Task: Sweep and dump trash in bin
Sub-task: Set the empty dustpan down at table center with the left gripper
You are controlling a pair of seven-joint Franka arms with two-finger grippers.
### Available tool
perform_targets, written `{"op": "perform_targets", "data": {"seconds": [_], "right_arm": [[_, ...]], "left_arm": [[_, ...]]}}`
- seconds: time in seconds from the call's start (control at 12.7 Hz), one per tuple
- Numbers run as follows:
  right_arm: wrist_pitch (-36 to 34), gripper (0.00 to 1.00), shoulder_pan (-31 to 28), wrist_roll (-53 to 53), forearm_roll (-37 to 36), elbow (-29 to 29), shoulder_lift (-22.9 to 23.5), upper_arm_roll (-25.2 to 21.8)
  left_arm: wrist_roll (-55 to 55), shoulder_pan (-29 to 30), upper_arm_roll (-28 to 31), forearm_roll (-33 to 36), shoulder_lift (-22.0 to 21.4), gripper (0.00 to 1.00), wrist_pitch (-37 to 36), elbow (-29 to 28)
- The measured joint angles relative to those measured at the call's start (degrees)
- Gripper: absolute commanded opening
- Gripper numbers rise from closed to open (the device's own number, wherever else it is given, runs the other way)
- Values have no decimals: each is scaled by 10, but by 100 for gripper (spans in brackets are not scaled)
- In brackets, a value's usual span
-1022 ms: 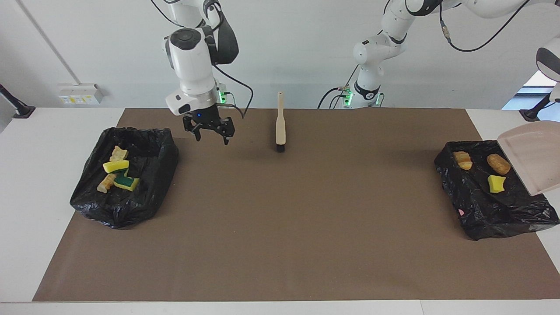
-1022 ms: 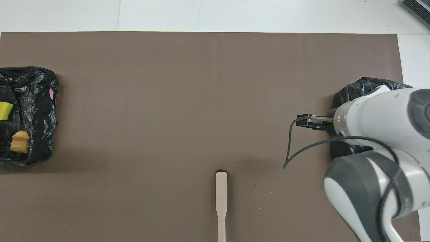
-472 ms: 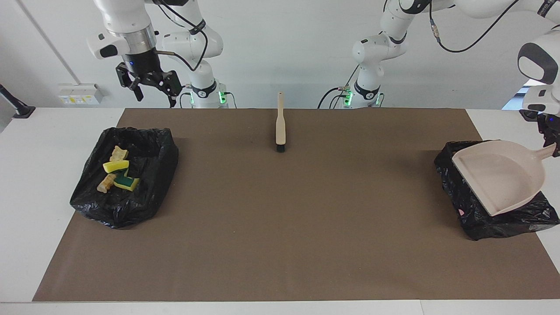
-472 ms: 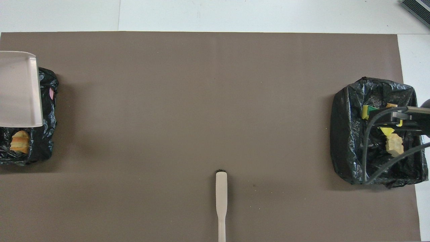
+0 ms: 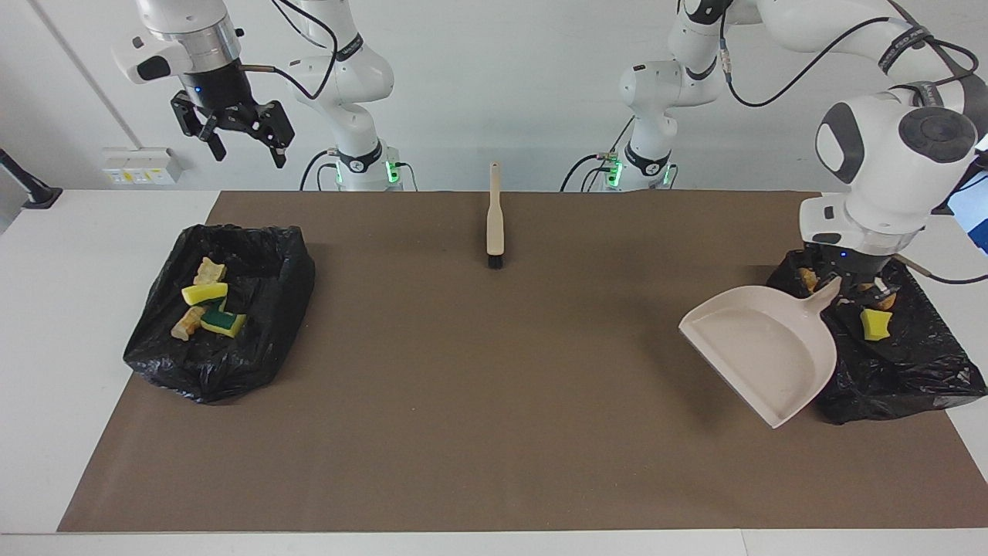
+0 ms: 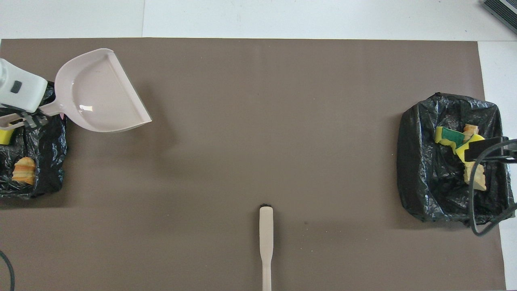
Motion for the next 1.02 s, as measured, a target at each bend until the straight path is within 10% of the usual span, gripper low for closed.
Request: {"op": "perform_targets", "data": {"seconds": [1.02], "right_arm": [[-4, 100, -4, -9, 0, -6, 0, 2]], "left_arm": [[-685, -270, -2, -163, 64, 0, 102, -48]]}}
